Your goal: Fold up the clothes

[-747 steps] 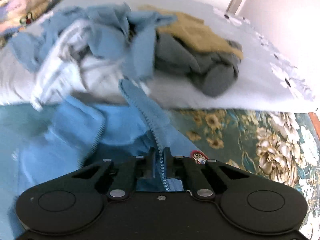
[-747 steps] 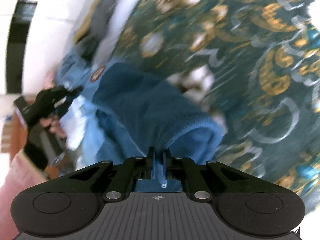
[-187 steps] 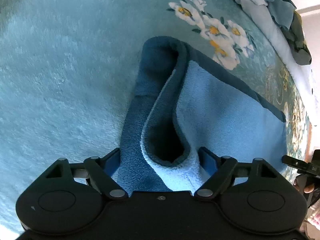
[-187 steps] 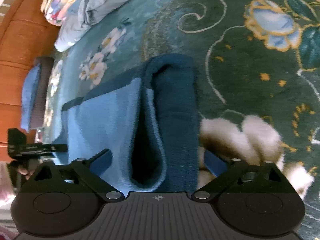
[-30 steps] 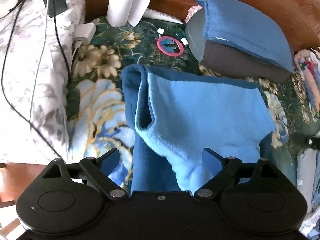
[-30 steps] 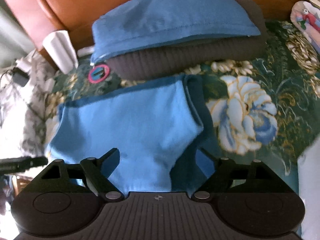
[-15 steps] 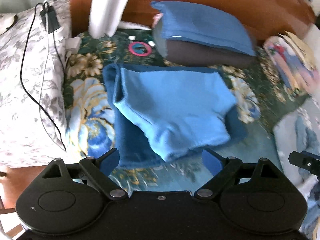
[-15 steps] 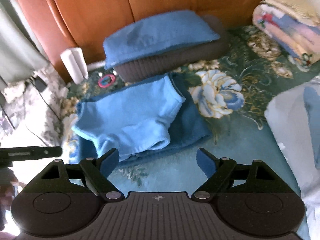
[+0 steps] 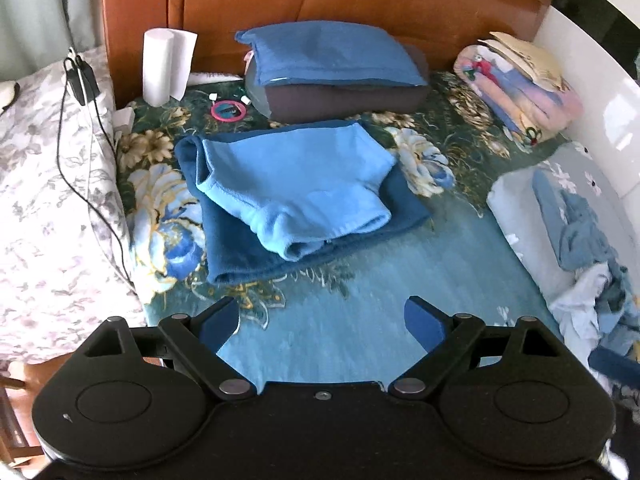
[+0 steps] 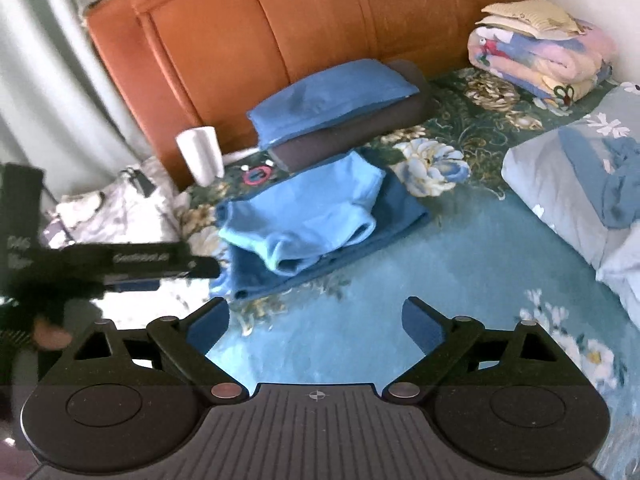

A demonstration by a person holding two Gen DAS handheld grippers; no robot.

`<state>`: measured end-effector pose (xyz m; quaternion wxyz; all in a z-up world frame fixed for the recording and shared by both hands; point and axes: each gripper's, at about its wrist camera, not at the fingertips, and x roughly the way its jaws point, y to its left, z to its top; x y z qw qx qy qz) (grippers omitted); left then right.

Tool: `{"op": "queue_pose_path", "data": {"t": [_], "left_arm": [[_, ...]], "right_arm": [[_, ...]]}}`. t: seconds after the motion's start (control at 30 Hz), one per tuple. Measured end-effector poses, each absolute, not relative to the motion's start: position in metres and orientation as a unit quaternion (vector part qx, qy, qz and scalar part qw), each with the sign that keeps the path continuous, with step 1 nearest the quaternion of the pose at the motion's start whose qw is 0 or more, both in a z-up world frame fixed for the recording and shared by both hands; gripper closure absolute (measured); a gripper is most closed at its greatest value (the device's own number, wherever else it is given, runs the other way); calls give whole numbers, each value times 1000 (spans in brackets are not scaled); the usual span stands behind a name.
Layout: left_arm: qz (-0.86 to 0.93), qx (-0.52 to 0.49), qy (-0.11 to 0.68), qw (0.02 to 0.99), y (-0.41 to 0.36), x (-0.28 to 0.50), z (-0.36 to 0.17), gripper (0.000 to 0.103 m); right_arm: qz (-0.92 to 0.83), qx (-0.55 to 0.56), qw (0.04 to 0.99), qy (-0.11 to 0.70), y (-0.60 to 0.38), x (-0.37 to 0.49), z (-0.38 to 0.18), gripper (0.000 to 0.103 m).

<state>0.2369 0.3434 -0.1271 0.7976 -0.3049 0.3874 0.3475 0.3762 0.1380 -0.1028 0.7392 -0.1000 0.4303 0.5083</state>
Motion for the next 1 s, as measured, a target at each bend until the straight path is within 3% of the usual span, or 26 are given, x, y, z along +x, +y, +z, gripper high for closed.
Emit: {"op": "queue_pose_path", "data": {"t": [0.3, 0.63, 1.0], "left_arm": [[311, -268, 390, 825, 283, 213, -108, 14], [221, -213, 368, 878, 276, 225, -88, 11], [70, -147, 414, 895, 233, 246, -101, 11]], "right_arm": [[487, -105, 766, 406, 66, 331, -80, 8], [386, -75, 827, 401, 35, 283, -68, 6], [261, -34, 873, 410, -6, 236, -66, 5]]}}
